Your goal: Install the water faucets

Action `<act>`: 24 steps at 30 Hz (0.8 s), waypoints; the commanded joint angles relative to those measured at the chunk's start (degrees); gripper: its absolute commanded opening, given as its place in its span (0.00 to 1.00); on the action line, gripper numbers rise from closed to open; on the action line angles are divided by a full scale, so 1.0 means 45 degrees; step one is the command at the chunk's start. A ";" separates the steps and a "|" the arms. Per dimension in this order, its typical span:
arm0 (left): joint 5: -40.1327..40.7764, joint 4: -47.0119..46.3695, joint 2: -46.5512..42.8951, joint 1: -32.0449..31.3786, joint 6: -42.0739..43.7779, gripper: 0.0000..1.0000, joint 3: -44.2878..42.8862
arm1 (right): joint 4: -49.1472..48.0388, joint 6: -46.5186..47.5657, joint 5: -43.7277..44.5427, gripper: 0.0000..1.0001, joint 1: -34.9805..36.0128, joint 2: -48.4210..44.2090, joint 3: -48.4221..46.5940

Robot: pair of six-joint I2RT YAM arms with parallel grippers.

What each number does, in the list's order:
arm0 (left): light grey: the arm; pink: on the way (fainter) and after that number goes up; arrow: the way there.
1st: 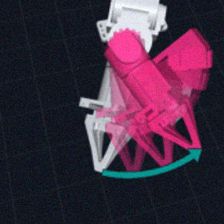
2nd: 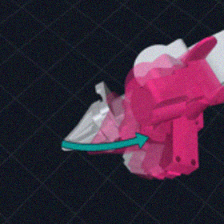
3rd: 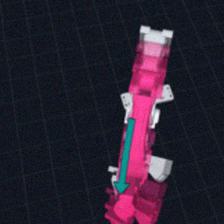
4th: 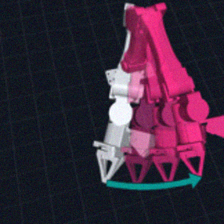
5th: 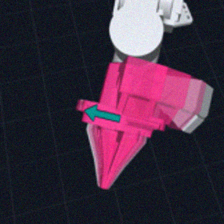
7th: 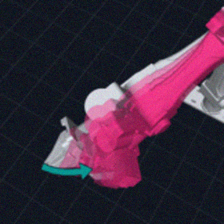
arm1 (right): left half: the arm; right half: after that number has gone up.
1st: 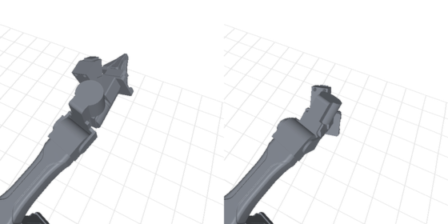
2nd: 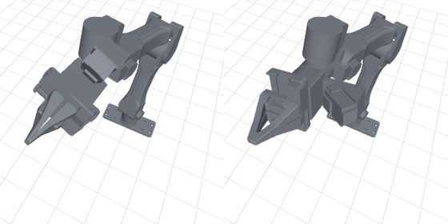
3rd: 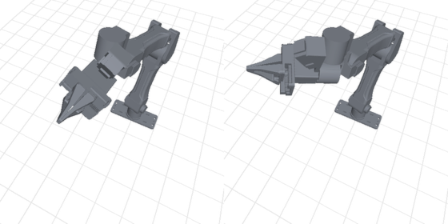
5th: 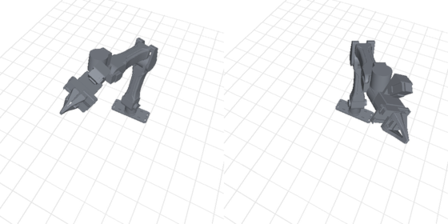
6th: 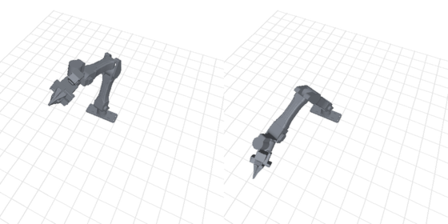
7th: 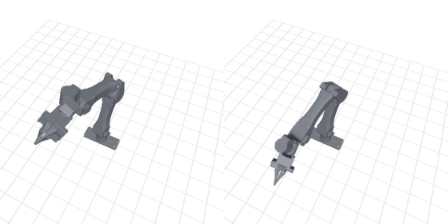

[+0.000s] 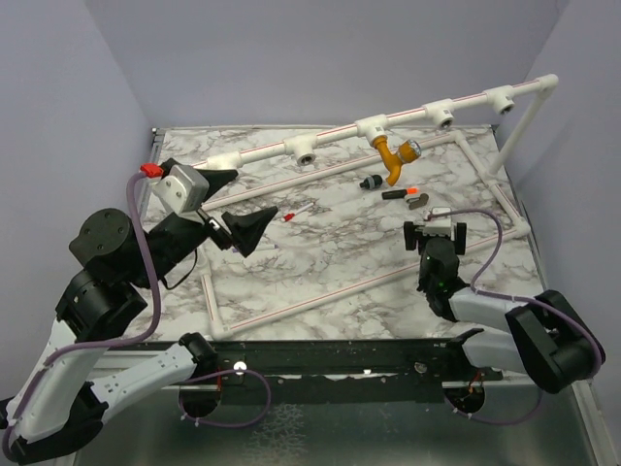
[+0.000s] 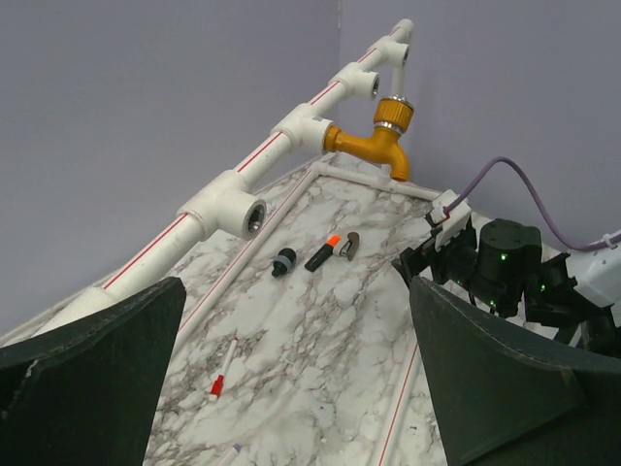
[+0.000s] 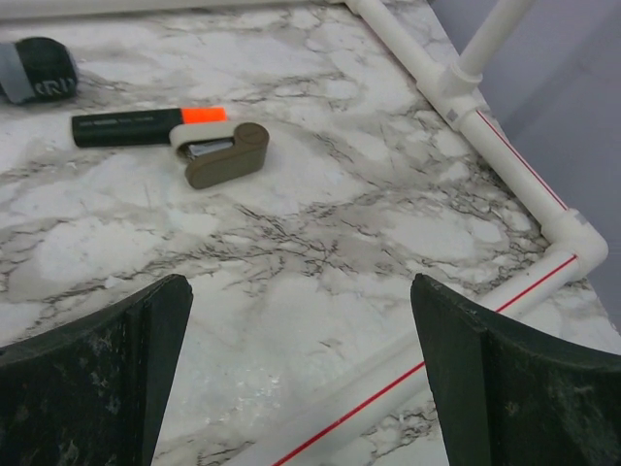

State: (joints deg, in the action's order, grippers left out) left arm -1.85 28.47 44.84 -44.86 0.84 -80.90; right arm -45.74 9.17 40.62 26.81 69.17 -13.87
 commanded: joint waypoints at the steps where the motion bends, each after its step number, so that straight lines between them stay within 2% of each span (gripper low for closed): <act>1: -0.0594 -0.0036 -0.0561 -0.0035 -0.0129 0.99 0.0679 | -0.4335 0.0451 -0.1156 1.00 -0.1319 0.1099 0.0884; 4: -0.0830 -0.0037 -0.0837 -0.0045 -0.0053 0.99 0.1079 | -0.5344 -0.0064 -0.2690 1.00 -0.2339 0.1800 0.1146; 8: -0.1056 -0.0138 -0.1114 -0.0048 0.0177 0.99 0.1490 | -0.6578 -0.0266 -0.3871 1.00 -0.2925 0.3389 0.0909; 11: -0.1201 -0.0154 -0.1111 -0.0047 0.0254 0.99 0.1572 | -0.8517 0.0109 -0.4457 1.00 -0.3027 0.5023 0.0861; 13: -0.1236 -0.0152 -0.1161 -0.0044 0.0345 0.99 0.1605 | -0.6778 -0.0311 -0.4887 1.00 -0.3249 0.4367 0.0680; 16: -0.1330 -0.0268 -0.1267 -0.0045 0.0593 0.99 0.1785 | -0.8429 -0.0604 -0.6250 1.00 -0.4043 0.5616 0.0716; 19: -0.1700 -0.0450 -0.1156 -0.0043 0.0691 0.99 0.1739 | -0.6840 -0.0854 -0.6374 1.00 -0.4162 0.5081 0.0435; 21: -0.1964 -0.0577 -0.1159 -0.0036 0.0738 0.99 0.1767 | -0.8190 -0.0644 -0.6284 1.00 -0.4177 0.5606 0.0641; 24: -0.1989 -0.0626 -0.1202 -0.0042 0.0784 0.99 0.1828 | -0.6489 -0.1074 -0.5950 1.00 -0.4195 0.5160 0.0154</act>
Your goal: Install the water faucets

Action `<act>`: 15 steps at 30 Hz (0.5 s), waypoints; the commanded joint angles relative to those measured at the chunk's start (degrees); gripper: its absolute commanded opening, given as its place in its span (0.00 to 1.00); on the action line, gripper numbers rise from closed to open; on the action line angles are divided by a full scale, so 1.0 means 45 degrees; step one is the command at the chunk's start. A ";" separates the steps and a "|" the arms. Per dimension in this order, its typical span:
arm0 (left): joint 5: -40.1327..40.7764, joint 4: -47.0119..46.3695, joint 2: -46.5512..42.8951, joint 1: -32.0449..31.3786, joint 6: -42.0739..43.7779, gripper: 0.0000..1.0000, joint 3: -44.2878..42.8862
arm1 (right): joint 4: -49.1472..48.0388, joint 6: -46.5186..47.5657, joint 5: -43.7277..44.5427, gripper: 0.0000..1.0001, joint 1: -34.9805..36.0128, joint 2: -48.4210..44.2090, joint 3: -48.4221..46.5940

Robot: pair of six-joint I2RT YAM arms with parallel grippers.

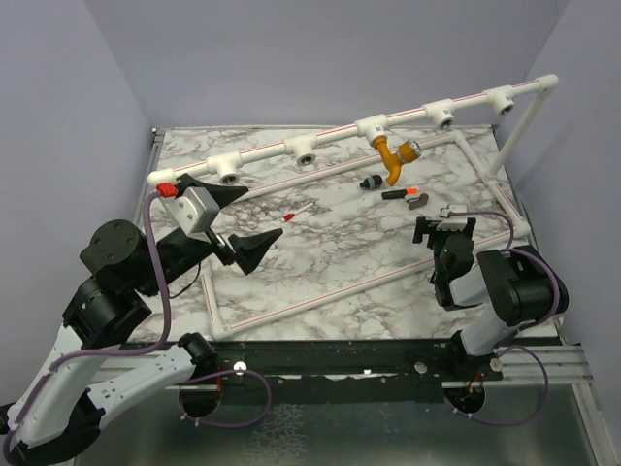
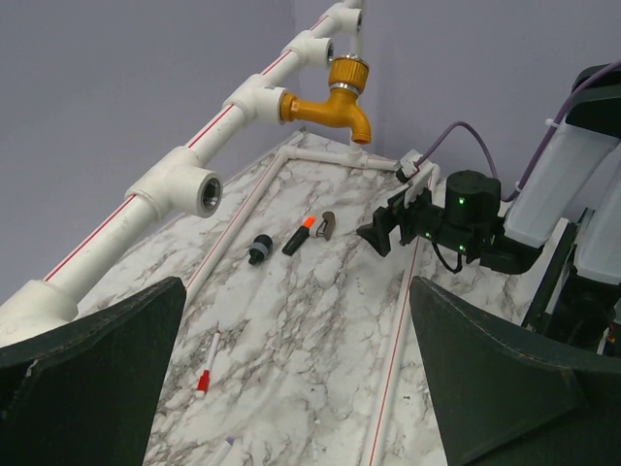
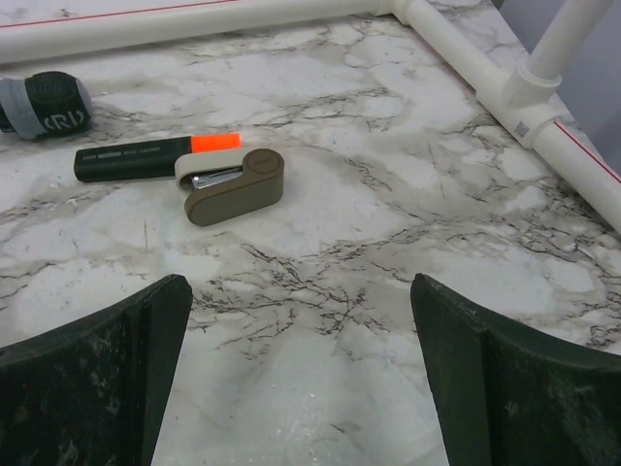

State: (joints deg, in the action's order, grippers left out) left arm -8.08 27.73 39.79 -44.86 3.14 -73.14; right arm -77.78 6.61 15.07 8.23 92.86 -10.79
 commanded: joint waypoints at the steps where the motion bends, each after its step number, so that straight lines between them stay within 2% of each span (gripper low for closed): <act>1: -0.0576 -0.0444 -0.0130 -0.0049 0.0267 0.99 0.0102 | 0.0300 -0.0563 -0.0271 1.00 -0.0136 0.0136 -0.0569; 15: -0.0144 -0.0447 -0.0468 -0.0047 0.0059 0.99 0.0660 | 0.0585 -0.0737 0.0014 1.00 -0.0180 0.0081 -0.0652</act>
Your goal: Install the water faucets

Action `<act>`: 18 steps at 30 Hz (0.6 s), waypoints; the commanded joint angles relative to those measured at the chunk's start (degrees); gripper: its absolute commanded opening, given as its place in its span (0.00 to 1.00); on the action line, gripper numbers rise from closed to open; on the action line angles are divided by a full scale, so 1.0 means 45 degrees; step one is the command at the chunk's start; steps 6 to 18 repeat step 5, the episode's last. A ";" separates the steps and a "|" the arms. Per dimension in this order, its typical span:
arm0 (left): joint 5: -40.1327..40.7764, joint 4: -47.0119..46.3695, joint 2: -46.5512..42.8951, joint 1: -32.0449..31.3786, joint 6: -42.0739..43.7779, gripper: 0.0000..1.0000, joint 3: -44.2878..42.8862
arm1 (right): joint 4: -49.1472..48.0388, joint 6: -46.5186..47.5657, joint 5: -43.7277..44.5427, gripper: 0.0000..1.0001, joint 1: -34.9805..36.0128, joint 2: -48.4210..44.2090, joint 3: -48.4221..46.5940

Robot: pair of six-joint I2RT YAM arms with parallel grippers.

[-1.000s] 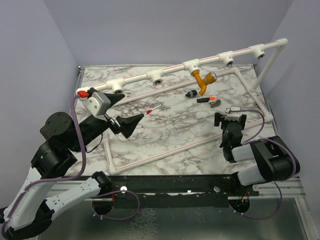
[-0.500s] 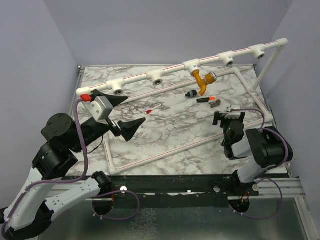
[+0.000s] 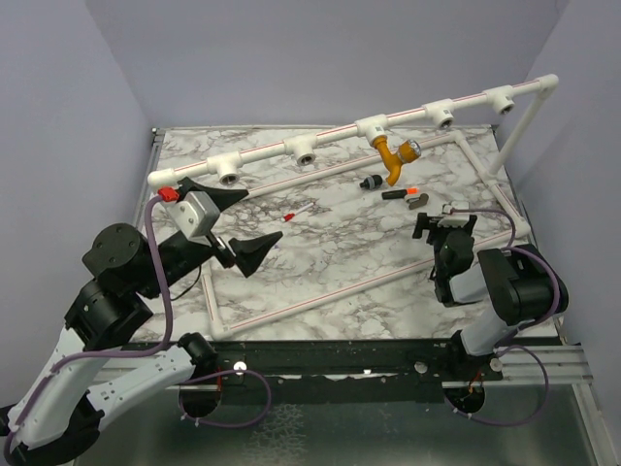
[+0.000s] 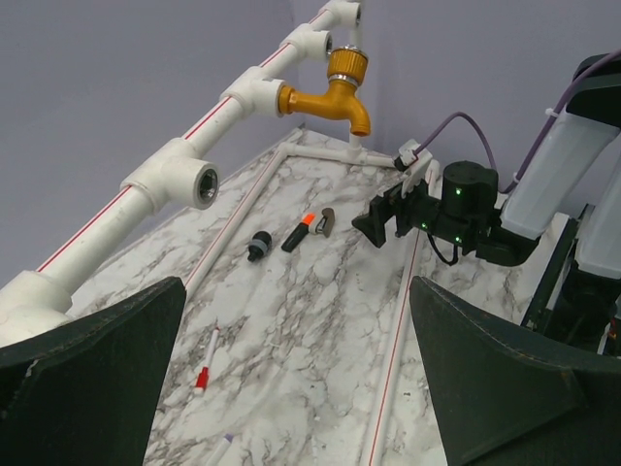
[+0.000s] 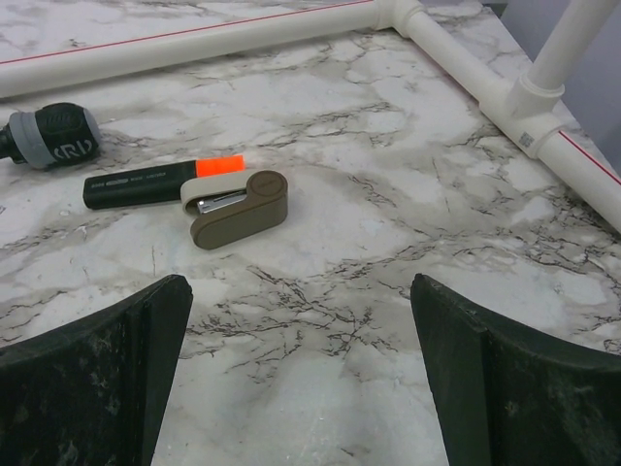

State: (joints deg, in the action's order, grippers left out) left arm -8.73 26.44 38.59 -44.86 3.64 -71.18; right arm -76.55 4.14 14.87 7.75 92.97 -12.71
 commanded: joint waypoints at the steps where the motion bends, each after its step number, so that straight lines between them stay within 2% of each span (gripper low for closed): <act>1: 0.0028 -0.0163 -0.0214 -0.0048 -0.0018 0.99 0.0257 | 0.0493 -0.0214 0.0018 1.00 -0.0083 0.0104 -0.0347; 18: -0.0170 -0.0172 -0.0081 -0.0039 0.0218 0.99 0.0302 | 0.0479 -0.0259 -0.0179 1.00 -0.0237 -0.0013 -0.0249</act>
